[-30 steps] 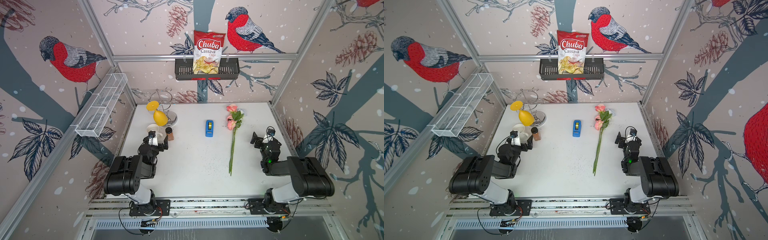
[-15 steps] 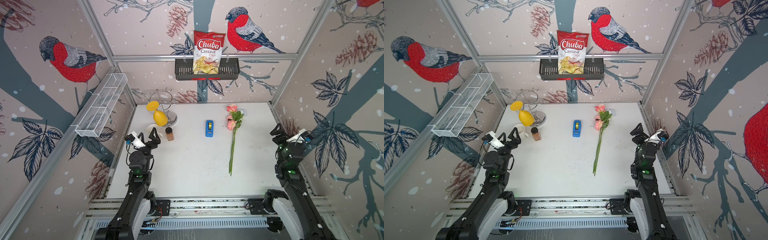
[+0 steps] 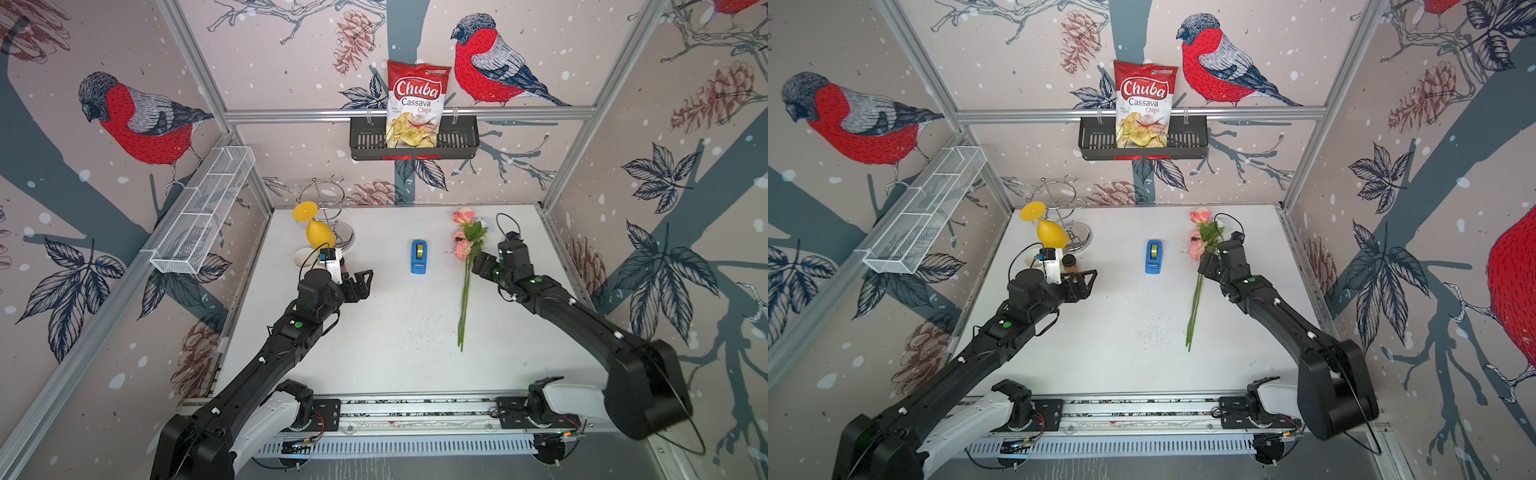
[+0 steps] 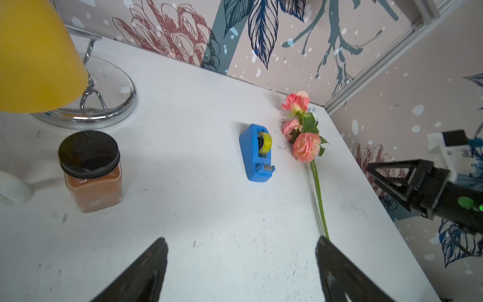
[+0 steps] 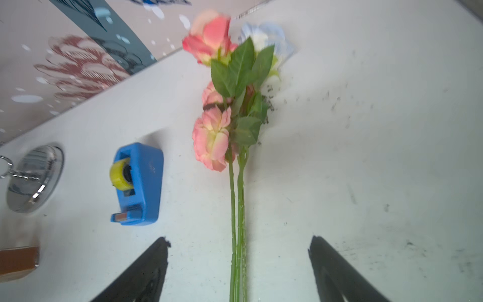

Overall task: Wrap bouquets with tape
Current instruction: Pick up the unwrapped bouquet from the center of the board.

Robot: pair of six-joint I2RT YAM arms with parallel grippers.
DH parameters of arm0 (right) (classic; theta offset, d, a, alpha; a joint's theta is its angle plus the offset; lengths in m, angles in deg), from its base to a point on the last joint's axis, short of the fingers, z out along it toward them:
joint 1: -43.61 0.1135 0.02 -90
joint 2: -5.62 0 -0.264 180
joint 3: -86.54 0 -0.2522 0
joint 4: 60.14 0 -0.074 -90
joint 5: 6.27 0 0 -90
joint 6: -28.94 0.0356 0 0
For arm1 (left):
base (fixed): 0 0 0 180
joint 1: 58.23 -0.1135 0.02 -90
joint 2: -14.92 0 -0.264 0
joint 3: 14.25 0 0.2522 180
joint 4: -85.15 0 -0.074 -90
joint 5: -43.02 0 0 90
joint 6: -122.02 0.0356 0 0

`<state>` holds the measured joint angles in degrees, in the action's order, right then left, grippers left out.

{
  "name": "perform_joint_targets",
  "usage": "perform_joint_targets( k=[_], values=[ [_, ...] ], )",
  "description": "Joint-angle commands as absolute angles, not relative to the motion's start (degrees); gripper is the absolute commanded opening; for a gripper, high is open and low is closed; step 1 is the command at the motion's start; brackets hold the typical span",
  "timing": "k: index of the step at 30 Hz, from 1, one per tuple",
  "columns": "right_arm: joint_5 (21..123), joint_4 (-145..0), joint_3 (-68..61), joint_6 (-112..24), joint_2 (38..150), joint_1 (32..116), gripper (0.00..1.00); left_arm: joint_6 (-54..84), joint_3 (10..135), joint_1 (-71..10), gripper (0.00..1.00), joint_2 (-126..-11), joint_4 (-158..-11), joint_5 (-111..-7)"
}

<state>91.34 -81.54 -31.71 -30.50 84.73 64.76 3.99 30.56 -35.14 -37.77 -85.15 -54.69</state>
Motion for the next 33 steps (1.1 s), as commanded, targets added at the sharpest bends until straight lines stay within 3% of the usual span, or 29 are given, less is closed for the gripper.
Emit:
perform_joint_targets(
  k=[1, 9, 13, 16, 21, 24, 27, 33],
  values=[
    [91.65, -82.07, -28.91, -28.83, 91.53, 65.82, 0.78, 5.71, 29.13, -34.21, 0.88, -36.12, -83.5, -52.42],
    [92.78, -81.28, -20.95, -27.93, 107.74, 66.61, 0.62, 6.75, 24.45, -32.58, 0.88, -27.89, -88.5, -49.74],
    [93.62, -80.87, -19.67, -27.93, 110.94, 66.7, 0.49, 7.01, 24.29, -32.48, 0.88, -27.52, -88.55, -49.33],
    [94.8, -80.63, -19.67, -27.84, 112.48, 66.66, 0.48, 7.06, 24.35, -32.48, 0.88, -28.35, -88.76, -49.23],
    [94.18, -79.31, -20.28, -27.75, 113.92, 66.12, 0.35, 6.8, 24.54, -32.48, 0.88, -30.36, -90.34, -52.07],
    [94.79, -79.47, -20.24, -27.84, 113.33, 66.13, 0.13, 6.6, 24.82, -32.48, 0.88, -30.88, -90.85, -53.09],
    [95.18, -80.32, -20.26, -30.14, 109.83, 66.46, 0.0, 8.0, 26.14, -32.48, 0.89, -30.16, -90.03, -53.56],
    [102.1, -83.87, -20.38, -41.77, 94.56, 70.35, 0.0, 12.41, 29.43, -32.48, 0.89, -25.97, -88.47, -56.6]
  ],
)
